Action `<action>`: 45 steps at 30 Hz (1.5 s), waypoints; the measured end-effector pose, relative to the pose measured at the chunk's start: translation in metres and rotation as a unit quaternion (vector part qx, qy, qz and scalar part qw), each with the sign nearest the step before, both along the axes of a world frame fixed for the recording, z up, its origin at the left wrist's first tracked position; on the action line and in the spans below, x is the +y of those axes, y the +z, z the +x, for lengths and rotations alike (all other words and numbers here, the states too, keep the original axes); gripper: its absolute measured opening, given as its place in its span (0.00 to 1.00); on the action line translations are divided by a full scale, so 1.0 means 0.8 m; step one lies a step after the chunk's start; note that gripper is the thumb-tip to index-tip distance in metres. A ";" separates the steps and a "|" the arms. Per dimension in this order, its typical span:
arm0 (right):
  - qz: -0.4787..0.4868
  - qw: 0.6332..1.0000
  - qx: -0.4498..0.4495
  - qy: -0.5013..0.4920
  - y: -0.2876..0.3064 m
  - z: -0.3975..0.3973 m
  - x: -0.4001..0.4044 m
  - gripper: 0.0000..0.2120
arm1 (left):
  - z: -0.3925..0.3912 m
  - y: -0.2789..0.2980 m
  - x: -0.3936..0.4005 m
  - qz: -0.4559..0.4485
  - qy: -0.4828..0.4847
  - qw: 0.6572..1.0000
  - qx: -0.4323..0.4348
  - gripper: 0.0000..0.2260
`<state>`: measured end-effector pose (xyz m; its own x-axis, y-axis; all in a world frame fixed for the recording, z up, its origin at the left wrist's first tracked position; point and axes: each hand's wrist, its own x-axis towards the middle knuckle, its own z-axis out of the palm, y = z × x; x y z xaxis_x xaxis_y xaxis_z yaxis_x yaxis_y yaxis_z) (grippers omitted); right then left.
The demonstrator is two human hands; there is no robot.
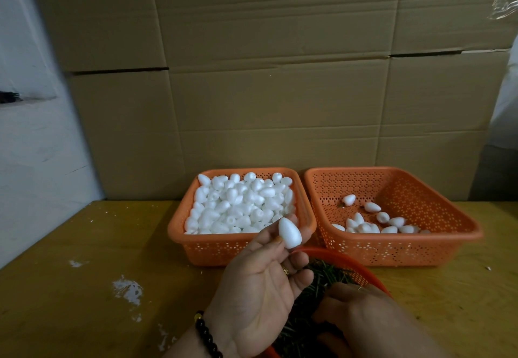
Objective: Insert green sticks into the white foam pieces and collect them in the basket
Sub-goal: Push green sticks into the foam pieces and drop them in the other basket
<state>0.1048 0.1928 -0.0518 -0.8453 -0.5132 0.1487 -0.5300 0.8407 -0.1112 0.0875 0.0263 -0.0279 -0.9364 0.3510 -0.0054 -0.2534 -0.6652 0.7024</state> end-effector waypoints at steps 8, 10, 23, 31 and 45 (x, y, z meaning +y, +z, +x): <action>-0.053 0.999 0.001 -0.010 0.007 0.002 0.006 0.17 | -0.004 -0.005 0.001 -0.034 0.033 0.999 -0.021 0.16; -0.076 0.997 -0.005 -0.012 0.007 0.001 0.009 0.16 | -0.005 -0.004 0.000 -0.016 0.028 0.999 -0.040 0.13; -0.359 0.925 -0.016 -0.124 0.024 0.009 0.006 0.08 | -0.008 0.001 -0.003 0.062 -0.029 0.988 -0.137 0.14; -0.577 0.803 -0.113 -0.101 0.032 0.010 0.003 0.06 | -0.004 0.003 -0.004 0.068 -0.047 0.985 -0.153 0.16; -0.751 0.634 -0.168 -0.081 0.033 0.005 0.003 0.08 | 0.004 0.003 0.003 0.006 -0.029 0.996 -0.086 0.14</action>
<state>0.1091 0.1952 -0.0251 -0.9823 0.0902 0.1642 -0.1842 -0.3062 -0.9340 0.0905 0.0291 -0.0257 -0.9002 0.4052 -0.1597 -0.4074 -0.6538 0.6377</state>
